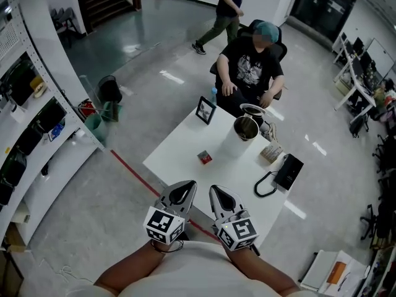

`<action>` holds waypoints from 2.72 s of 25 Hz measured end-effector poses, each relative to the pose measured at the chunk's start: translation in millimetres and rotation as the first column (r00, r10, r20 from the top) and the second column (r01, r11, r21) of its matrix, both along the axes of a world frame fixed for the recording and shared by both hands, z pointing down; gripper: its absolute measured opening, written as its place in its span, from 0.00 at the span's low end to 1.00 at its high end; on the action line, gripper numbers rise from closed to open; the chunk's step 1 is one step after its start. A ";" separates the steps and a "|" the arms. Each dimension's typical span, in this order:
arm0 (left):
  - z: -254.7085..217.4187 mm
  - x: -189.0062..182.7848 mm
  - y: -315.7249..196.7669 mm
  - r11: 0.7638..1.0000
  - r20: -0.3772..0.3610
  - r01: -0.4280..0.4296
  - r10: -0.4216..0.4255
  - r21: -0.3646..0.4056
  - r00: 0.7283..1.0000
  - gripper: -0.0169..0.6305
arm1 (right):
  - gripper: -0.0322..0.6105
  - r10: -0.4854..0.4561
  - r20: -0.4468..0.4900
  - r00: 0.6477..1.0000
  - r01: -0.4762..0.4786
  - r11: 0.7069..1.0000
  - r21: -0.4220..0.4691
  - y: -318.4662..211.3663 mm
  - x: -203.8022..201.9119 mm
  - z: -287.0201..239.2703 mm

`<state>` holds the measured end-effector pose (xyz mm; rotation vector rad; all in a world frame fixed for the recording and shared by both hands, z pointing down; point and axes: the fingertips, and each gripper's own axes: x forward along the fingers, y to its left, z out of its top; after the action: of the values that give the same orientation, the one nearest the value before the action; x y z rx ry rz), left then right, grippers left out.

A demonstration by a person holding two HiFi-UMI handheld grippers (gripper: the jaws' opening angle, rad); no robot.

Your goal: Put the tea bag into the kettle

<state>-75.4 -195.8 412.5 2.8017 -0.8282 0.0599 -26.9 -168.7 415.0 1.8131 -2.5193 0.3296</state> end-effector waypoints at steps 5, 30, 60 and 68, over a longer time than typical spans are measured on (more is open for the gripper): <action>9.0 -14.6 -30.5 1.000 -0.010 -0.026 0.026 -0.017 1.000 0.04 | 0.07 0.019 -0.015 1.000 -0.019 0.999 -0.028 -27.9 -17.7 9.7; 85.5 17.7 -120.0 0.989 0.071 -0.018 0.028 -0.144 0.997 0.04 | 0.07 0.012 -0.014 1.000 -0.014 0.983 -0.184 -127.9 25.3 90.3; 267.5 80.9 -176.9 0.933 0.194 0.036 0.036 -0.358 0.980 0.04 | 0.39 -0.117 -0.141 0.983 0.034 0.870 -0.492 -210.3 86.3 317.7; 297.5 78.4 -184.3 0.919 0.196 0.070 0.008 -0.388 0.981 0.04 | 0.41 -0.163 -0.146 0.976 0.057 0.833 -0.551 -212.9 85.7 361.3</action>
<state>3.0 -380.2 710.0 2.4254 -0.7981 0.4505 58.8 -381.6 776.3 1.3943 -2.0935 0.7442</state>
